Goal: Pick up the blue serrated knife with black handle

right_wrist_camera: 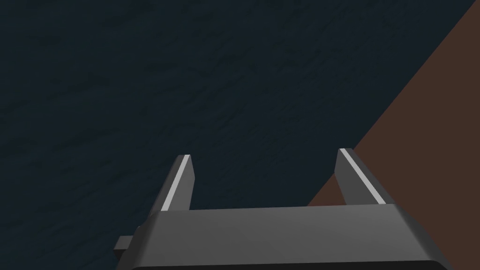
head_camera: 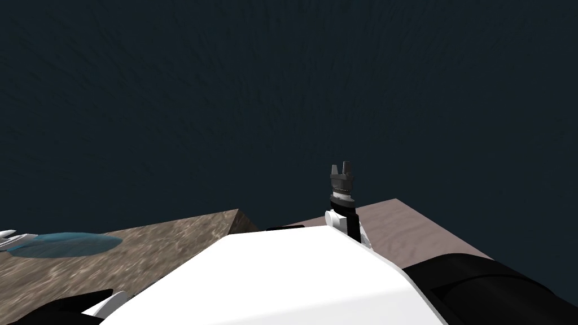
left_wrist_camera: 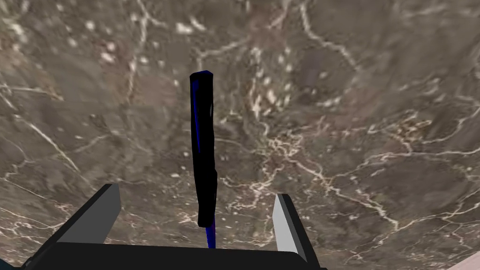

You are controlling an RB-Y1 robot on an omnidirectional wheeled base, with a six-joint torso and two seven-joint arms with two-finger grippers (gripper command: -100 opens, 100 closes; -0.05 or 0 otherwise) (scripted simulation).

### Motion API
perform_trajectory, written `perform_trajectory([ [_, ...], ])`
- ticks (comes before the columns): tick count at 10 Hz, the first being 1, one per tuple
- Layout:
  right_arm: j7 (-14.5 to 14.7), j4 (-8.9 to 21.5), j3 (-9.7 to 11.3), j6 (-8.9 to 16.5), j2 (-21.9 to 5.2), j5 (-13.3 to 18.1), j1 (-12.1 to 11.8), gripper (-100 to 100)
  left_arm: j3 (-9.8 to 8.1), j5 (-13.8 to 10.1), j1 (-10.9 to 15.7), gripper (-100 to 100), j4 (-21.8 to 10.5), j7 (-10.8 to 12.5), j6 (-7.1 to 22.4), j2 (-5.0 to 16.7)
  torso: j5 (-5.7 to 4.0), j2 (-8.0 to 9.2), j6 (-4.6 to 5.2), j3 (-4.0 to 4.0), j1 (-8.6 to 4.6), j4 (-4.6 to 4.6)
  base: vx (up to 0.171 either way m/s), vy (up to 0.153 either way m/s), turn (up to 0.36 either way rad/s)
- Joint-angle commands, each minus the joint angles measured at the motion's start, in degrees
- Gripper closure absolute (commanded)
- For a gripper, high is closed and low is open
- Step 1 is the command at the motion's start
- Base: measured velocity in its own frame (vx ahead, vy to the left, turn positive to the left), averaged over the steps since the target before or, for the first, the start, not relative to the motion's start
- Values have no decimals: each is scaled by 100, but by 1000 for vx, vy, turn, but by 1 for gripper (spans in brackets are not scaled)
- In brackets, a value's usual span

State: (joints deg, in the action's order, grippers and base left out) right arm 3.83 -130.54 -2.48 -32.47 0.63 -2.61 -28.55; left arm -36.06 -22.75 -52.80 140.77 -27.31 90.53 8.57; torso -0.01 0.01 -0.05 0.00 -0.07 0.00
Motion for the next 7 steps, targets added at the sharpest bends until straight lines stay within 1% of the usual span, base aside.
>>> perform_trajectory([
  [1, 0, 0, 0, 0, 0, 0, 0, 0, 78, 85, 64, -100, -209, 4, -157, 16, 0, 0, 0, 0, 0, 0, -18, 1, -28],
  [2, 0, 0, 0, 0, 0, 0, 0, 0, 96, 104, 82, -100, -269, 6, -197, 23, 0, 4, 0, 2, 0, 1, -18, 0, -15],
  [4, 0, 0, 0, 0, 0, 0, 0, 0, 168, 181, 156, -100, -508, 10, -358, 52, 0, 4, 0, 3, 0, 1, -15, -1, -23],
  [5, 0, 0, 0, 0, 0, 0, 0, 0, 156, 171, 146, -100, -428, 18, -285, 44, 0, 4, 0, 3, 0, 1, -6, 0, -5],
  [6, 0, 0, 0, 0, 0, 0, 0, 0, 162, 176, 150, 100, -441, 19, -303, 45, -1, 2, -1, 1, -1, 1, 0, 0, 0],
  [7, 0, 0, 0, 0, 0, 0, 0, 0, 161, 176, 150, 100, -440, 19, -301, 45, -1, 0, -1, 0, -1, 0, -3, 0, 11],
])
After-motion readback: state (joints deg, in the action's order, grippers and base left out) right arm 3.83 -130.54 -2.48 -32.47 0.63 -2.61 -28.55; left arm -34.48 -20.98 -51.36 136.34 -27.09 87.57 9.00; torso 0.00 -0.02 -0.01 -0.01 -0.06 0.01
